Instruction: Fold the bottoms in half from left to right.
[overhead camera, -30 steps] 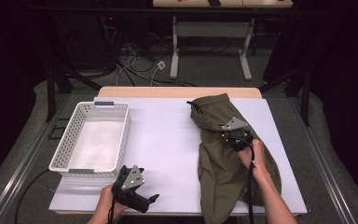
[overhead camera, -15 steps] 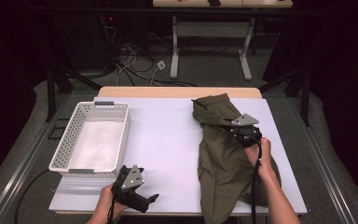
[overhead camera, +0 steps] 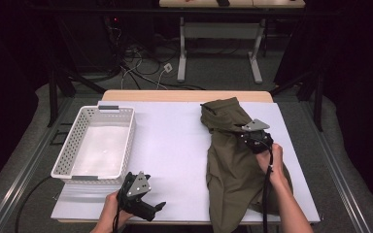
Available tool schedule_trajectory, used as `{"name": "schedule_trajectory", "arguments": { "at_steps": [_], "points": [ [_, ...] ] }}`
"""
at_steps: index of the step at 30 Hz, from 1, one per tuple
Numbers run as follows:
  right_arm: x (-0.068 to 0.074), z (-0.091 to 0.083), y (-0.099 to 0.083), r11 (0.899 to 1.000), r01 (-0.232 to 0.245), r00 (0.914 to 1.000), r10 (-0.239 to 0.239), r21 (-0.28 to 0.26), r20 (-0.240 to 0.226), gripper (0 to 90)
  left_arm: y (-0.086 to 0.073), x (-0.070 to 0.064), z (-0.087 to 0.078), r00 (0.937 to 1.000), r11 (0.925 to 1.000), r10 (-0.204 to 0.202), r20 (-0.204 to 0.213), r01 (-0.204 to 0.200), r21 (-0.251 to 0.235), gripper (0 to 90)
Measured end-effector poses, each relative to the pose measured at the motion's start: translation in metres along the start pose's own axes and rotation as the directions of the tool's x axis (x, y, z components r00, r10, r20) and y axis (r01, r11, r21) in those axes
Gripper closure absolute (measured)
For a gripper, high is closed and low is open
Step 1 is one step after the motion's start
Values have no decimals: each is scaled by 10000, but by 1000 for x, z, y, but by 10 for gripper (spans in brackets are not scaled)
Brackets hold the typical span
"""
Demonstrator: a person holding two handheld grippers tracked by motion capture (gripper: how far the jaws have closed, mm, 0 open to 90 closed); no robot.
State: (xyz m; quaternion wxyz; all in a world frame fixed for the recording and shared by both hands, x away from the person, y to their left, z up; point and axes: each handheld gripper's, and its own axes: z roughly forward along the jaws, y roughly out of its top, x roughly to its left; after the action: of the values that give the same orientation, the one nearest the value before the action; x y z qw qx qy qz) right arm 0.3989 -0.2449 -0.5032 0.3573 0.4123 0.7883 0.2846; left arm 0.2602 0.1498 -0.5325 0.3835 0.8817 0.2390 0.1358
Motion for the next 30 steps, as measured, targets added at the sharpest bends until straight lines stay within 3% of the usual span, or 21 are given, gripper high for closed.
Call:
{"name": "schedule_trajectory", "arguments": {
  "at_steps": [13,22,26,28,29,30],
  "points": [
    [-4,-3,4,9998,-108,9999,110,-150,92,888,1,-1,0,10000,10000,50,-70,-50,-15,0],
    [-23,-5,15,9995,-296,9979,303,-140,579,888,0,0,0,10000,10000,-30,-22,30,6,0],
    [-38,8,10,9956,-783,9952,751,506,636,887,0,0,1,10000,10000,26,-17,-26,51,0],
    [-41,22,-2,9893,-991,9943,941,1069,505,886,0,-1,1,10000,10000,15,-17,-15,30,0],
    [-41,22,-2,9893,-991,9943,941,1069,505,886,0,-1,1,10000,10000,15,-17,-15,30,0],
    [-39,33,-14,9826,-1037,9945,1000,1544,314,883,0,0,1,10000,10000,10,-9,-10,21,0]
  ]
}}
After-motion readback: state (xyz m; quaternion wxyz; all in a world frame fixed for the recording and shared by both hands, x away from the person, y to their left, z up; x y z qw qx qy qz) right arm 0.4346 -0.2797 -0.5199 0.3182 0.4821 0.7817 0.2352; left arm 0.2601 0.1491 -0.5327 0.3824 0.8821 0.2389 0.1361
